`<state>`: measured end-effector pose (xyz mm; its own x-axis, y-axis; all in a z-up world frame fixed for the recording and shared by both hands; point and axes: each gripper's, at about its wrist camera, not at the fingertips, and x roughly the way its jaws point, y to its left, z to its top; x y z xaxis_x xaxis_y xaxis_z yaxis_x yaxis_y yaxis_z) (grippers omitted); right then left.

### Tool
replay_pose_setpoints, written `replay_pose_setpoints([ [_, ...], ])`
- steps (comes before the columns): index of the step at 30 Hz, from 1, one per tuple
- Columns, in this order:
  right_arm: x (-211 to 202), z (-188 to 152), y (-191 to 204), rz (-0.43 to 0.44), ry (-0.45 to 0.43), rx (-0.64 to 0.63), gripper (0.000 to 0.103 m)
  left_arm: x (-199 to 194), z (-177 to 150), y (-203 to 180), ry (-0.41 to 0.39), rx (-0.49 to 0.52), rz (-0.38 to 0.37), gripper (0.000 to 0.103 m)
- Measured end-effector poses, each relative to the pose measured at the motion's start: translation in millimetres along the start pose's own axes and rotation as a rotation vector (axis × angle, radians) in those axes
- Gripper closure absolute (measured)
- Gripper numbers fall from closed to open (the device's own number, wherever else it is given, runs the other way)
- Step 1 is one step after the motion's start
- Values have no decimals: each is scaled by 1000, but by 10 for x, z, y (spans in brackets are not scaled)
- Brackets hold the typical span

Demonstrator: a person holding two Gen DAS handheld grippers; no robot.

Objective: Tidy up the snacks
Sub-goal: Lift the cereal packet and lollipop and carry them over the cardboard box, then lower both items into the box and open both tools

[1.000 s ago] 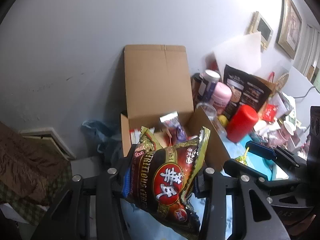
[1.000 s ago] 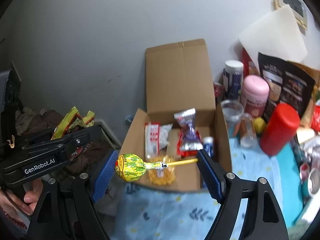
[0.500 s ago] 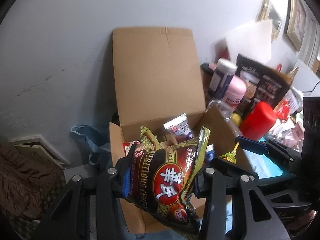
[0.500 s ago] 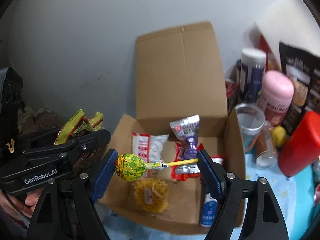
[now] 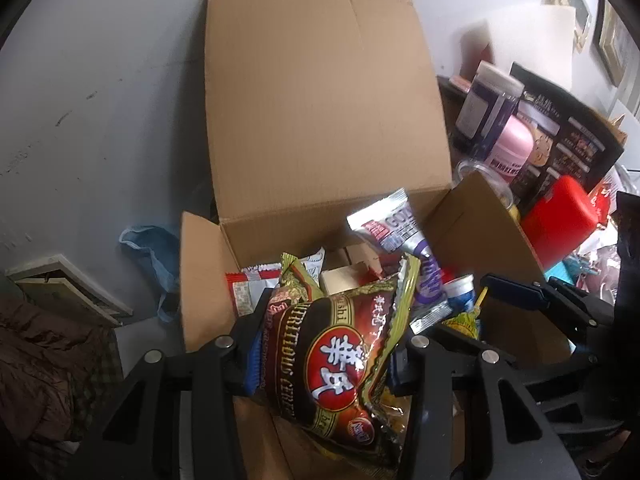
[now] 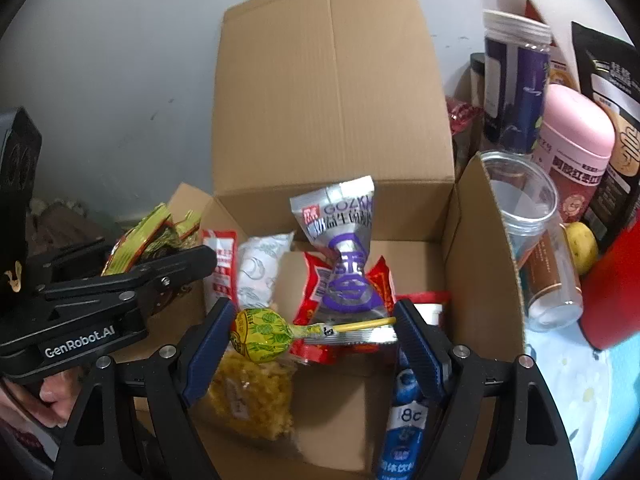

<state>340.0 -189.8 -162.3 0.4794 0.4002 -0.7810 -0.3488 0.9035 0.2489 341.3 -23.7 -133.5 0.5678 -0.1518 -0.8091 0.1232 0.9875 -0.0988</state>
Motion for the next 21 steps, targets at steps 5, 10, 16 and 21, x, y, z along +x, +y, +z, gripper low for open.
replay_pose_setpoints([
  [5,184,-49,50,-30,40,-38,22,138,-35,-19,27,13,8,59],
  [10,317,-90,80,-61,77,-70,22,254,-91,-48,60,22,26,59],
  [16,400,-93,151,-85,98,-85,22,321,-139,-60,88,19,49,59],
  [21,453,-67,175,-99,123,-101,22,333,-139,-129,104,53,74,58],
])
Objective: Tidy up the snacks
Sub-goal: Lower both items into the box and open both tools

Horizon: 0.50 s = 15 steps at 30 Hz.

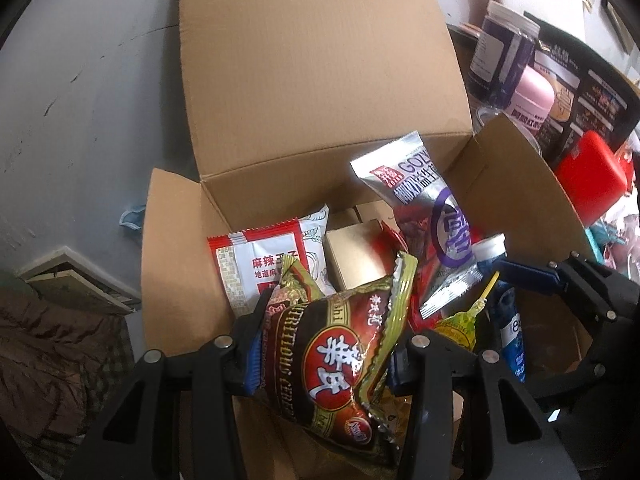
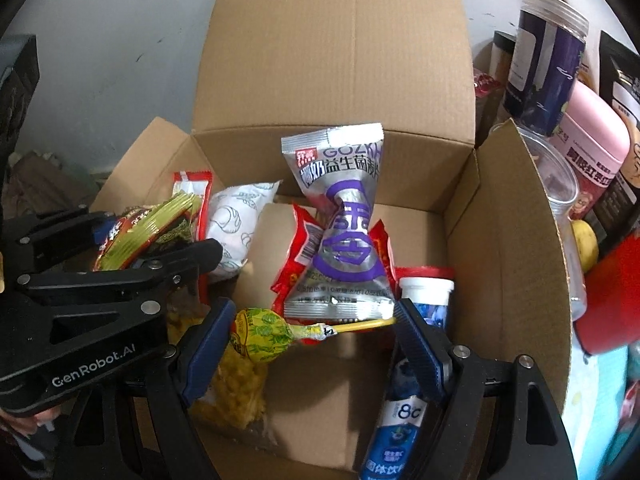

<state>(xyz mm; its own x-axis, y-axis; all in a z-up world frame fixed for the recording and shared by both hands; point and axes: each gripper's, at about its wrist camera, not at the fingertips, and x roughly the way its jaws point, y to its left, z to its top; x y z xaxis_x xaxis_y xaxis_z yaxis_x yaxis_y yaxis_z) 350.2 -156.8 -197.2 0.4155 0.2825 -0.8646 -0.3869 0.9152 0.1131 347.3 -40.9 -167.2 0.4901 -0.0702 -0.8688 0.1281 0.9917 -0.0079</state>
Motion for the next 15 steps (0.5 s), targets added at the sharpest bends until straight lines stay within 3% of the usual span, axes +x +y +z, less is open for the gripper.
replay_pose_setpoints([
  [5,10,15,55,-28,16,-24,21,24,20,-86,31,18,85,58],
  [15,-217,-159,114,-88,47,-68,17,-163,4,-112,22,-19,130,56],
])
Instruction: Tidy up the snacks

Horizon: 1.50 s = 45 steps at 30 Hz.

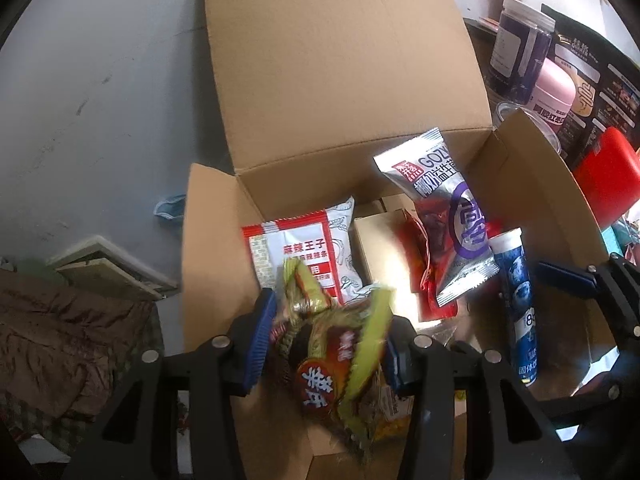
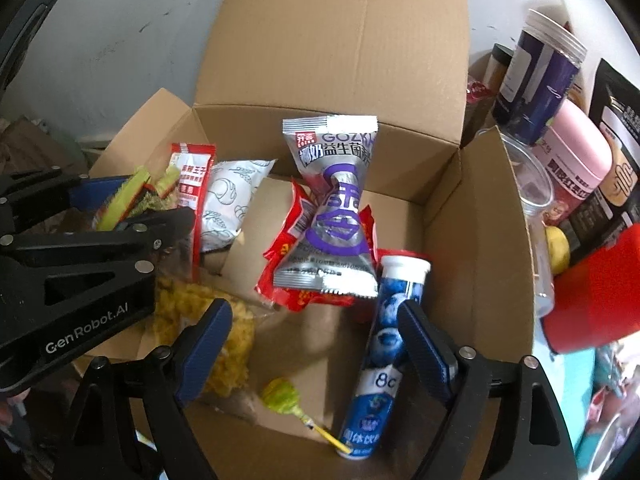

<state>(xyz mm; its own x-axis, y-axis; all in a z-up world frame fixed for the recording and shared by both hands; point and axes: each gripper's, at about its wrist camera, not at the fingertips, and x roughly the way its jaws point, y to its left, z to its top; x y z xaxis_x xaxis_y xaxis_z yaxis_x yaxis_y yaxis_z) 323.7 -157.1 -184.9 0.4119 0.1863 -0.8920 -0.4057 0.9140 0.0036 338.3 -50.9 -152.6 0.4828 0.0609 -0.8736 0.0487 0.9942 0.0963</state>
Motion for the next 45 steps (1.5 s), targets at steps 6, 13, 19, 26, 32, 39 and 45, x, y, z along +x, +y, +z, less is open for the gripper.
replay_pose_setpoints([
  [6,-293,-54,30,-6,-14,17,17,-343,18,13,-58,12,-4,56],
  [13,-770,13,18,-34,-73,32,17,-766,92,105,-122,-10,-35,56],
  [19,-1175,155,-12,-61,-129,56,17,-1233,107,215,-189,-24,-61,56],
  [26,-1735,163,39,-84,-197,73,17,-1796,76,244,-279,-26,-56,56],
  [32,-2305,81,140,-102,-265,84,17,-2343,-31,256,-371,-28,-75,56],
  [39,-2834,-91,220,-113,-331,106,17,-2851,-248,241,-437,-8,-91,56],
  [45,-3139,-324,280,-121,-359,125,15,-3083,-515,204,-457,11,-100,56],
])
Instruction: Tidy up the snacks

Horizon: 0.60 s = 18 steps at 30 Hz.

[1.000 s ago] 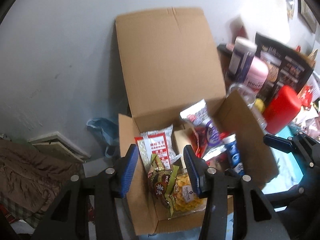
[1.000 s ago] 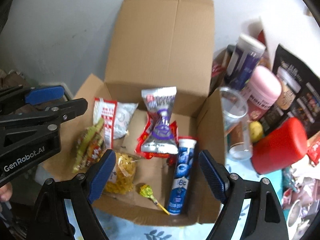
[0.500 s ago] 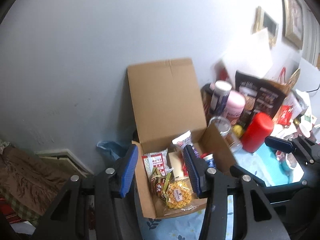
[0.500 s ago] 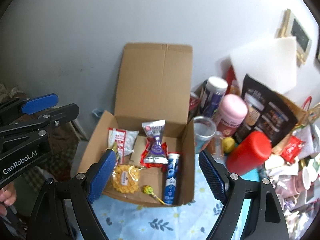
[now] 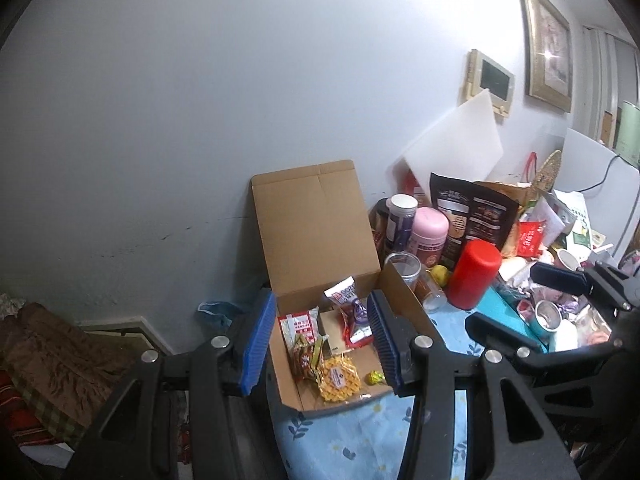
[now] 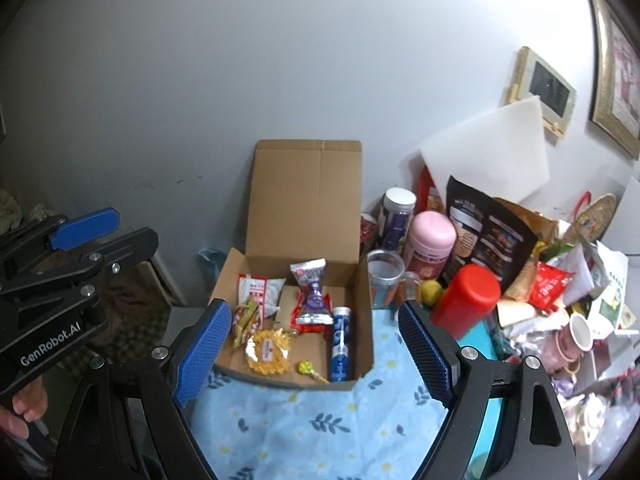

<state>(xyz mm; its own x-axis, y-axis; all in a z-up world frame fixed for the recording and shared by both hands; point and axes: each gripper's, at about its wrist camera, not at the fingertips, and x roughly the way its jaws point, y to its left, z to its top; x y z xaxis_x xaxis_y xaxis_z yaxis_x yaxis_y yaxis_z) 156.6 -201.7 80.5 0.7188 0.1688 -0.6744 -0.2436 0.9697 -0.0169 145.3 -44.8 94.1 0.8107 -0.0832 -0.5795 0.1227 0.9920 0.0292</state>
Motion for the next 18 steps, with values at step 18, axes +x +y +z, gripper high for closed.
replay_pose_setpoints([
  [18,-569,-709,165,-36,16,39,10,-648,-722,-81,21,-7,40,25],
])
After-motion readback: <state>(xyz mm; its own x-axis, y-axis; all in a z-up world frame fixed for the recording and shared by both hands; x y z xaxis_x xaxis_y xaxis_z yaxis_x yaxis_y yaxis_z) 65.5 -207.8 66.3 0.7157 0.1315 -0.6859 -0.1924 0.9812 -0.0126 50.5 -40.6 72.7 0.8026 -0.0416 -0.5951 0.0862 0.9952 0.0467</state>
